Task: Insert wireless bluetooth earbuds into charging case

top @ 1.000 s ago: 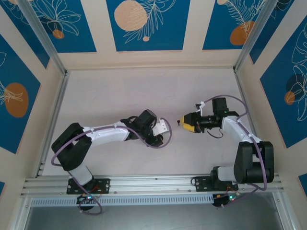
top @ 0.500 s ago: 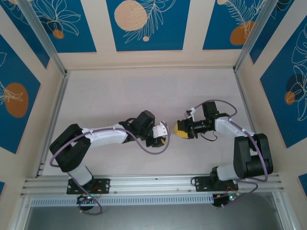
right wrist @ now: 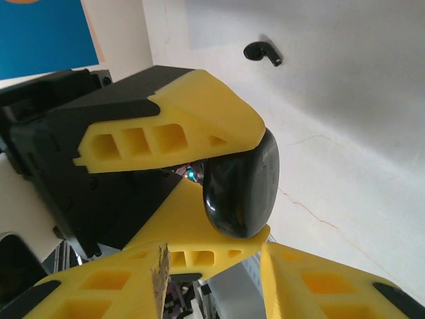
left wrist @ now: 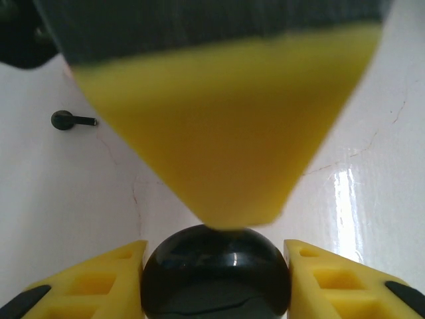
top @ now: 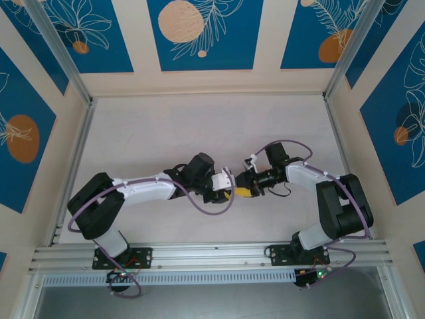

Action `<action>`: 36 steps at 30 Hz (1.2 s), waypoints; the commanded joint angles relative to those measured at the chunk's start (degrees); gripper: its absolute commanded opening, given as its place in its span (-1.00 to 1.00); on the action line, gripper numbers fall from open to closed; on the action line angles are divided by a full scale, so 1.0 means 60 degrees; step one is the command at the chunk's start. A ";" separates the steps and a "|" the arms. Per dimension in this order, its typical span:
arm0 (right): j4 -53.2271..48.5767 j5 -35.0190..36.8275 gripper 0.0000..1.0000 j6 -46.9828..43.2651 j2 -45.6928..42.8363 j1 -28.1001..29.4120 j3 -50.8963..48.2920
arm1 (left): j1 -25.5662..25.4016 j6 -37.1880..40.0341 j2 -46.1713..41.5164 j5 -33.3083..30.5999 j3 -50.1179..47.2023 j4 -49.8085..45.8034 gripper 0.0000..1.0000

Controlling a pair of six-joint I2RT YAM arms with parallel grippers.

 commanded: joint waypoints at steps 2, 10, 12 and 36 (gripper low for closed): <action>0.0126 -0.0169 -0.18 -0.0024 0.0245 0.0241 0.0291 | -0.0127 0.0009 -0.0304 0.0375 -0.0033 0.0182 -0.37; 0.0221 -0.0125 -0.22 -0.0097 0.0581 0.0476 0.0503 | -0.0124 -0.0212 -0.0328 0.0477 0.0025 0.0178 -0.37; 0.0265 -0.0117 -0.25 -0.0097 0.0696 0.0527 0.0548 | -0.0124 -0.0258 -0.0346 0.0492 0.0040 0.0215 -0.37; -0.0115 0.0829 -0.61 -0.0550 0.0122 0.0663 0.0904 | -0.0135 -0.0766 -0.0662 -0.0197 -0.0058 0.0519 0.54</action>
